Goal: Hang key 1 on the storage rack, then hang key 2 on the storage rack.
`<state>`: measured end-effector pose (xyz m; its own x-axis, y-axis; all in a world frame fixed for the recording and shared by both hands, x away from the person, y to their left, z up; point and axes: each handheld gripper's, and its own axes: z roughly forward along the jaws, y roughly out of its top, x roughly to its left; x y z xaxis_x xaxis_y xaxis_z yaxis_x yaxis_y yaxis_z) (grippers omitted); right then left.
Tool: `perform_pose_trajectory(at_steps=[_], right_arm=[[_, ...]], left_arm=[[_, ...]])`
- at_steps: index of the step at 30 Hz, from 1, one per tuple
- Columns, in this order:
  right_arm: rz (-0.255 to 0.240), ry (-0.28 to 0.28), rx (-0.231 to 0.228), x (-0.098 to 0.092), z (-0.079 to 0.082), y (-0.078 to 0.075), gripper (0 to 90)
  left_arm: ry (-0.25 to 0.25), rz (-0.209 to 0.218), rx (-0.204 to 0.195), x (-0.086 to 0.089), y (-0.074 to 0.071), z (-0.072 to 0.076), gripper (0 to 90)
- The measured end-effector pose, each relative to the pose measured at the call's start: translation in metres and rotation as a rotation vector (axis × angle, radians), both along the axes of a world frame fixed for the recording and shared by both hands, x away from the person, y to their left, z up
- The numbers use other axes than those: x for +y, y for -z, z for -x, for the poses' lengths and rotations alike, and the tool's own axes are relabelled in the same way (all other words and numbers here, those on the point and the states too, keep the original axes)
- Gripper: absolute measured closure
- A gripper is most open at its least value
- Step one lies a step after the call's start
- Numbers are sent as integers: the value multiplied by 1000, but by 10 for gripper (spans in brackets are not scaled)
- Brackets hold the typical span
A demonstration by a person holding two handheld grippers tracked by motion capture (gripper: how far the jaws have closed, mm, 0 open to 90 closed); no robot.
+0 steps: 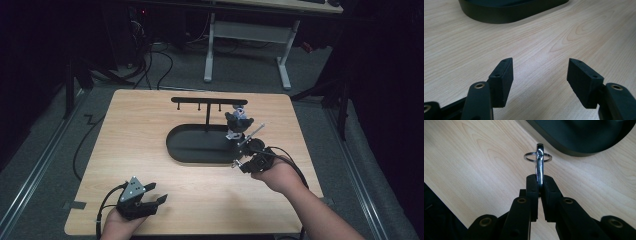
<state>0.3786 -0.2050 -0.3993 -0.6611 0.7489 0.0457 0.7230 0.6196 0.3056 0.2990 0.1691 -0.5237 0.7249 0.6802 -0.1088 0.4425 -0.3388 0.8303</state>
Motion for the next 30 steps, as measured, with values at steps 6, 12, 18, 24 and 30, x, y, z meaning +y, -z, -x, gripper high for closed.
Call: perform_pose_trajectory(at_steps=[6, 12, 18, 24, 30], right_arm=[[2, 9, -14, 3, -9, -12, 854], [-13, 9, -29, 6, -23, -26, 854], [-17, 22, -22, 11, -32, -36, 854], [-21, 25, -23, 15, -42, -46, 854], [-25, 40, -36, 18, -54, -55, 854]], left_arm=[[-3, -1, -4, -1, -1, 1, 384], [2, -6, 3, -1, 0, 0, 384], [3, -6, 0, 0, 0, 1, 384], [8, -16, -3, 0, 1, 3, 384], [6, -10, -11, 1, 0, 4, 375]])
